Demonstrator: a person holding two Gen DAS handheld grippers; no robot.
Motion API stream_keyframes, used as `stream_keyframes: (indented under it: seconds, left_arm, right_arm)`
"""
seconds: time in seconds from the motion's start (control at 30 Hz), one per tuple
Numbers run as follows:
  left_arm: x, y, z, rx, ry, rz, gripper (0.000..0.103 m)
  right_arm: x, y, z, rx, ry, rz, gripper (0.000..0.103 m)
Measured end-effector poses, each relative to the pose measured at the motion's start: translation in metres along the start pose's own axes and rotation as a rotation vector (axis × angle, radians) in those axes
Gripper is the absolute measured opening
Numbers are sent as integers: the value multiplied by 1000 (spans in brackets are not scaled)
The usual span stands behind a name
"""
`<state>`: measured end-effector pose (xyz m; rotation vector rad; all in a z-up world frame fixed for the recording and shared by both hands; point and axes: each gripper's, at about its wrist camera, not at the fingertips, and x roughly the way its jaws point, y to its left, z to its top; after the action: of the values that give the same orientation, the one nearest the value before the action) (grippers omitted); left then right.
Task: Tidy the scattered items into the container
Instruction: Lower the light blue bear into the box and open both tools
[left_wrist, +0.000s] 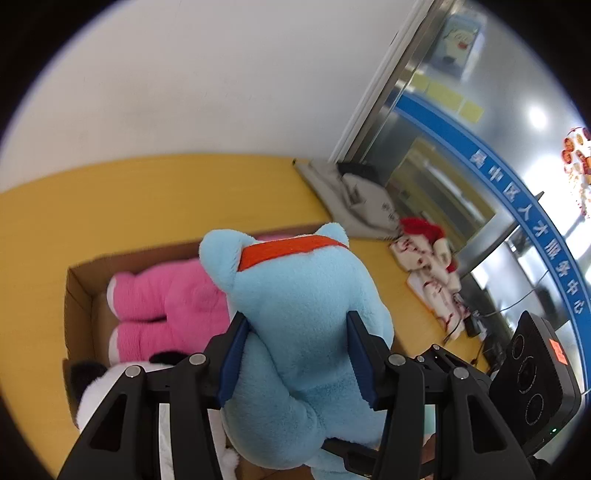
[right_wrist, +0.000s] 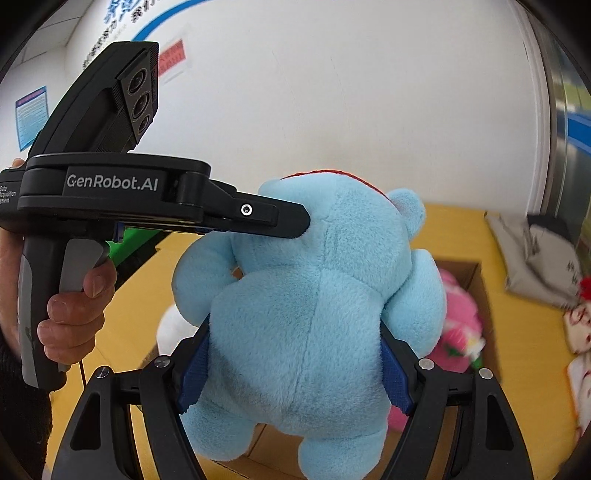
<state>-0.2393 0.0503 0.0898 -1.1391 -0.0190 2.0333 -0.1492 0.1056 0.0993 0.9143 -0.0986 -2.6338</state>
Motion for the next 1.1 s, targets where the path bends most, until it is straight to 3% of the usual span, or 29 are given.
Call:
stream_keyframes:
  seconds: [0.17,0.47,0.77,0.93,1.1]
  left_arm:
    - [36,21,-27,-46,84,4,50]
    - [48,23,-56,-50,125,8,50]
    - [63,20,-67,0,137,117,58]
    - [56,17,-66,-14,110,119,67]
    - [16,-1,-66,5,-4,190,67]
  right_arm:
    - [36,-6,-38,60,82,13,83]
    - [48,-5,-86,77,136,-15,83]
    - [68,-2,-102,87,208,-45,86]
    - [66,0,-106,99,214,-54,96]
    - [42,-11,-105,134,188,-65,102]
